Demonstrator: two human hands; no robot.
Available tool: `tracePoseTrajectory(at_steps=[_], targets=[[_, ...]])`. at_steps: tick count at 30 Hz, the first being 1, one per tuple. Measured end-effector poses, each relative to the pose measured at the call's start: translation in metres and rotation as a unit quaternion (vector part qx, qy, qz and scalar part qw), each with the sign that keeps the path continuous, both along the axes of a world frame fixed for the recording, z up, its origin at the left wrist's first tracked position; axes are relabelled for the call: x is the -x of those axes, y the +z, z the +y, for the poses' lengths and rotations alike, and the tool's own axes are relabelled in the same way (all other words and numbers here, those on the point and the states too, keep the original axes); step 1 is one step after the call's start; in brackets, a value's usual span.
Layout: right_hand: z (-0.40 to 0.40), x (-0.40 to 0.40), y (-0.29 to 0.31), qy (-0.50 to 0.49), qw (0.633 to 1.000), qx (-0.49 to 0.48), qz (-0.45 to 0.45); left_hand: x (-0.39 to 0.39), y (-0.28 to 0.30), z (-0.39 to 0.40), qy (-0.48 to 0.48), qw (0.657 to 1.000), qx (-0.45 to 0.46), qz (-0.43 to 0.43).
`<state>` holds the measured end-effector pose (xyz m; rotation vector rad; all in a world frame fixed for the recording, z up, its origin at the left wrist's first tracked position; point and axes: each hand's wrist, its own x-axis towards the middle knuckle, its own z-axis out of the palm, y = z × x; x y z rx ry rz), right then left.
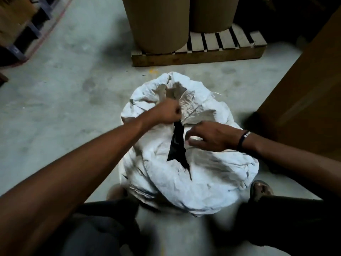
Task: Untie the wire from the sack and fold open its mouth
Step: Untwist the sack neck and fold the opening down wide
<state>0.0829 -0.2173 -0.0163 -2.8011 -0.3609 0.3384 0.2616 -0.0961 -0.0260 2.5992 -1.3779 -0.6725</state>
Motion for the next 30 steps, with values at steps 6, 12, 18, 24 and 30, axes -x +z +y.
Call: tracePoseTrajectory(at_steps=[6,12,18,24,30], targets=[[-0.051,-0.001,-0.036,-0.010,0.920,0.317,0.230,0.026,-0.039,0.096,-0.041,0.933,-0.357,0.008],[-0.060,0.008,0.020,-0.068,0.901,0.323,0.283,0.001,0.016,0.118,0.133,0.939,-0.259,0.184],[-0.040,-0.002,0.020,0.001,0.995,0.097,-0.014,0.076,0.049,0.083,-0.036,0.974,-0.139,0.177],[-0.053,-0.013,0.017,-0.214,0.951,0.191,0.117,0.133,-0.021,0.098,-0.117,0.887,-0.274,0.353],[-0.021,-0.018,0.035,-0.211,0.929,0.293,0.079,0.096,0.020,0.090,-0.036,0.892,-0.172,0.416]])
